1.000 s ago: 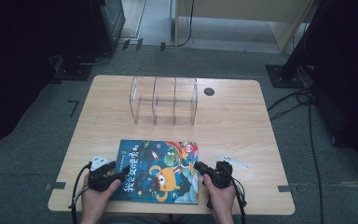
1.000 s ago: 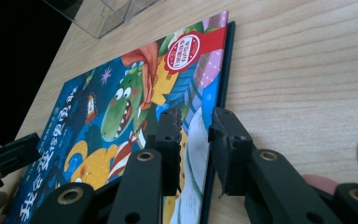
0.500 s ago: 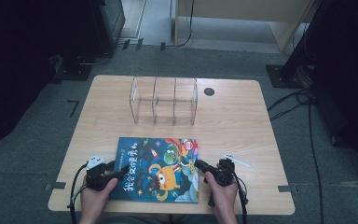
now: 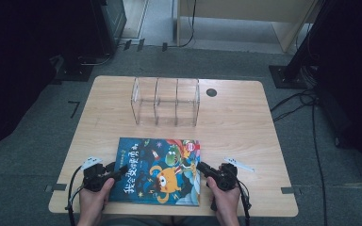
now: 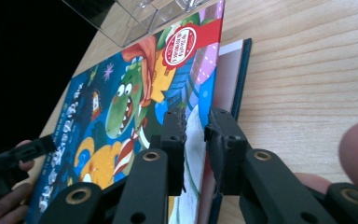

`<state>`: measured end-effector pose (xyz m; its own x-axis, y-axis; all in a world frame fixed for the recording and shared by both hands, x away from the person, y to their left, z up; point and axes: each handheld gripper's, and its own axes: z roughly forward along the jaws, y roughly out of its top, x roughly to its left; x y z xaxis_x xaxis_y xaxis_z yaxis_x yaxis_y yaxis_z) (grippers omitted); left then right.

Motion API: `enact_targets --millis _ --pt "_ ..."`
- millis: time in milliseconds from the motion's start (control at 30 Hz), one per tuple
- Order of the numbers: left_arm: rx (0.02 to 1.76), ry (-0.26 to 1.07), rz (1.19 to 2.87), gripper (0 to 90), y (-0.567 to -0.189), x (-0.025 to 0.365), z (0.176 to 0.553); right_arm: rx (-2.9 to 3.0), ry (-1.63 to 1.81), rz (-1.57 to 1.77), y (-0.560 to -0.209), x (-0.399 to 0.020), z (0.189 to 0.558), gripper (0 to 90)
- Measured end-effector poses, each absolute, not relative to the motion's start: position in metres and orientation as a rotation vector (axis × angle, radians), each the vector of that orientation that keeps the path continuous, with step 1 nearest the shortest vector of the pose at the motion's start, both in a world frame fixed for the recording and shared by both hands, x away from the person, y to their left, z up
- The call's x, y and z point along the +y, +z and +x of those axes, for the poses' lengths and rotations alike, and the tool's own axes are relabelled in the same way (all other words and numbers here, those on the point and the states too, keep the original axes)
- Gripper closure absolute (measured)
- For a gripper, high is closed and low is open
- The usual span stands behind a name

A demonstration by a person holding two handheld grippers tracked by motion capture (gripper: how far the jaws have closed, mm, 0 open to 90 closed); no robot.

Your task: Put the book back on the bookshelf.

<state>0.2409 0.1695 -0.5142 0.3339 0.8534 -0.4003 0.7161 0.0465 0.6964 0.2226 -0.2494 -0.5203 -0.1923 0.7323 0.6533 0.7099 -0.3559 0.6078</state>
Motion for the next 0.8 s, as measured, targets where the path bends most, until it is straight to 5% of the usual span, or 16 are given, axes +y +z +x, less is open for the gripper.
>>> enact_targets --millis 300,467,800 --pt "1.364 0.124 1.602 45.6 -0.512 0.179 0.239 1.773 1.66 1.916 -0.516 -0.249 0.22 79.2" --pt "1.386 0.14 1.578 63.4 -0.511 0.183 0.237 1.774 1.657 1.896 -0.515 -0.249 0.22 78.2" --pt "1.356 0.07 1.514 69.9 -0.512 0.192 0.238 1.825 1.72 1.935 -0.519 -0.248 0.227 71.6"
